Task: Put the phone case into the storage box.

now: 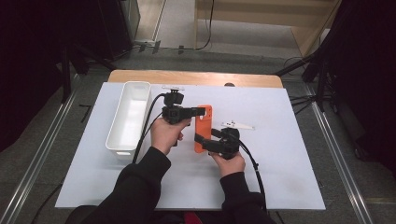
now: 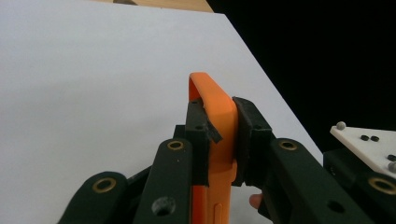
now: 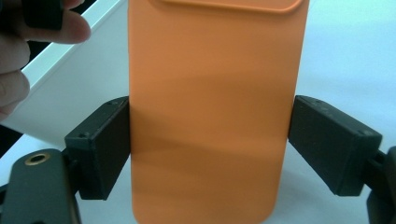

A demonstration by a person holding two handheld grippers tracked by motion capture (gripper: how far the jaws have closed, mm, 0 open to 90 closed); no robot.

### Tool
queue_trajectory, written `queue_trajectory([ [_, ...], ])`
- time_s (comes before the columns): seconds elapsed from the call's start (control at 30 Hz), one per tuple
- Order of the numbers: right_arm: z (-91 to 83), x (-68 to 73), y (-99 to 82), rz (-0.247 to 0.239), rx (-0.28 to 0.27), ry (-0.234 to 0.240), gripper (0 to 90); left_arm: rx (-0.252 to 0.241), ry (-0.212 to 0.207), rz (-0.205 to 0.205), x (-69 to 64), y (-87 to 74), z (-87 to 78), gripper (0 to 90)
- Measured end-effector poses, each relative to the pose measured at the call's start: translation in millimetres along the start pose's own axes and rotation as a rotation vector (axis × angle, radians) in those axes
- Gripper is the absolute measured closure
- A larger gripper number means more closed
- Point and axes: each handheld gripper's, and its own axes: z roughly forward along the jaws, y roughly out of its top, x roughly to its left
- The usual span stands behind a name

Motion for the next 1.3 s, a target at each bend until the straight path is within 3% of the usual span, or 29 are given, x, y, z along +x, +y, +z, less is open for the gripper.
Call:
queue_trajectory([
  [0.17, -0.4, -0.3, 3.2, -0.014, 0.017, 0.034, 14.2, 0.007, -0.005, 0.004, -0.2, 1.0, -0.8, 77.5],
  [0.27, -1.7, -0.3, 4.8, -0.015, 0.012, 0.034, 14.1, 0.006, -0.003, 0.009, -1.4, 1.7, -1.6, 77.5],
  [0.4, -2.8, -0.7, 9.0, -0.001, 0.044, 0.034, 11.3, 0.001, 0.001, 0.035, -4.0, 2.9, -3.8, 77.5],
  [0.43, -3.9, -0.4, 10.7, -0.02, 0.06, 0.038, 10.5, -0.017, 0.011, 0.064, -4.8, 2.8, -5.1, 77.4],
  [0.8, -11.1, -0.8, 17.9, -0.087, 0.158, 0.08, 10.9, -0.038, 0.016, 0.123, -2.4, 5.4, -14.4, 77.4],
  [0.97, -16.9, 1.0, 19.4, -0.107, 0.161, 0.127, 11.0, -0.04, 0.013, 0.182, -5.7, 3.4, -18.3, 77.4],
  [1.07, -19.4, 0.9, 20.8, -0.124, 0.17, 0.126, 11.0, -0.037, 0.02, 0.201, -7.1, 2.6, -19.3, 77.4],
  [1.17, -24.2, -1.1, 21.9, -0.171, 0.182, 0.107, 11.4, -0.024, 0.014, 0.235, -7.5, 1.2, -21.4, 77.4],
  [1.3, -26.5, -4.1, 22.2, -0.186, 0.192, 0.131, 11.5, -0.018, 0.0, 0.275, -10.6, -1.4, -23.9, 77.4],
])
